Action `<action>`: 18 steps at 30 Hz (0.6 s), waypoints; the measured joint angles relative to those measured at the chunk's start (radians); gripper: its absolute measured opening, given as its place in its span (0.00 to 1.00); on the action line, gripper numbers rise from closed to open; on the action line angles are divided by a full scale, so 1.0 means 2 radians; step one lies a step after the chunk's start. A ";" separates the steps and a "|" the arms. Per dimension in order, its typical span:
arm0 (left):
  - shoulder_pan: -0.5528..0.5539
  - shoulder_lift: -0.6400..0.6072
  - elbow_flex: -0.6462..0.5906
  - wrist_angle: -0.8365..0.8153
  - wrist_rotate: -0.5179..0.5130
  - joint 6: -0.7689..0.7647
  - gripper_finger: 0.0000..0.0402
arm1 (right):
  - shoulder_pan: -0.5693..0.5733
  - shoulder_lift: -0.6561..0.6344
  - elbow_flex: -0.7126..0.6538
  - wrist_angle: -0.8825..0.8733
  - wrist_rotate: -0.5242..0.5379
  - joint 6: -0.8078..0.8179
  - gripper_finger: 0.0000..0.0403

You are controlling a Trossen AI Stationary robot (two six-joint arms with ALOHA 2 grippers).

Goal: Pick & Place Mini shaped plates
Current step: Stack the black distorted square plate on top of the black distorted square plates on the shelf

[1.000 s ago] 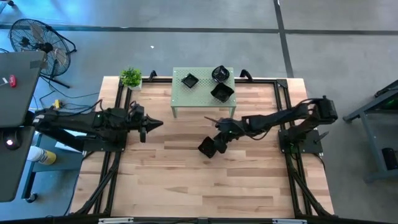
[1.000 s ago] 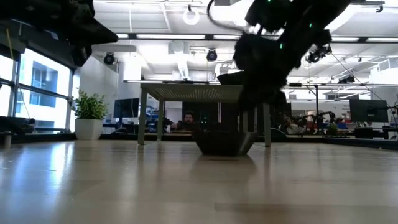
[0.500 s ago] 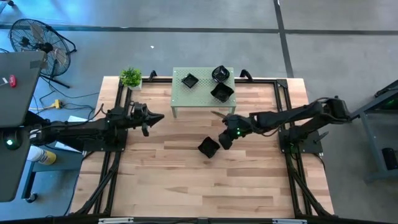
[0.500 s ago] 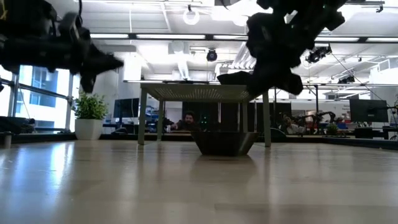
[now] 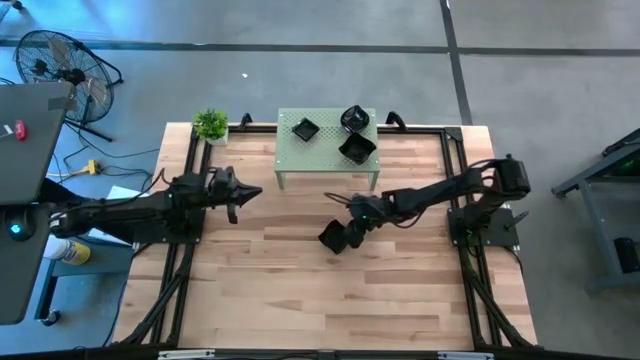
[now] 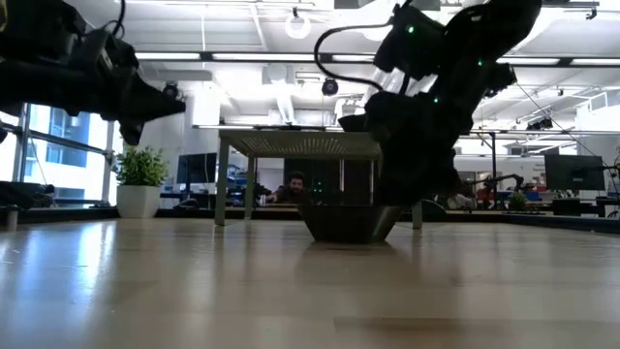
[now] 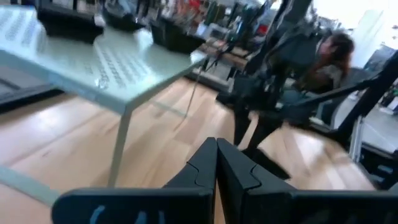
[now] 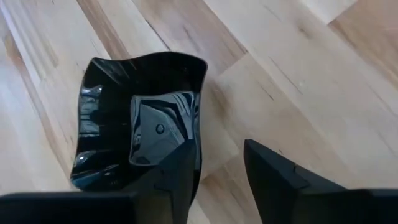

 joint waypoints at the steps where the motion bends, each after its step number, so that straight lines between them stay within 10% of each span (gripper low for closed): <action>1: 0.000 -0.015 -0.001 -0.009 0.000 0.000 0.00 | 0.000 0.005 0.000 0.005 -0.001 -0.001 0.33; 12: 0.000 -0.188 -0.002 -0.162 -0.033 0.043 0.00 | 0.000 0.018 0.000 0.021 0.002 -0.001 0.11; 18: 0.000 -0.185 -0.003 -0.162 -0.042 0.063 0.00 | -0.001 0.013 0.000 0.047 0.002 0.005 0.02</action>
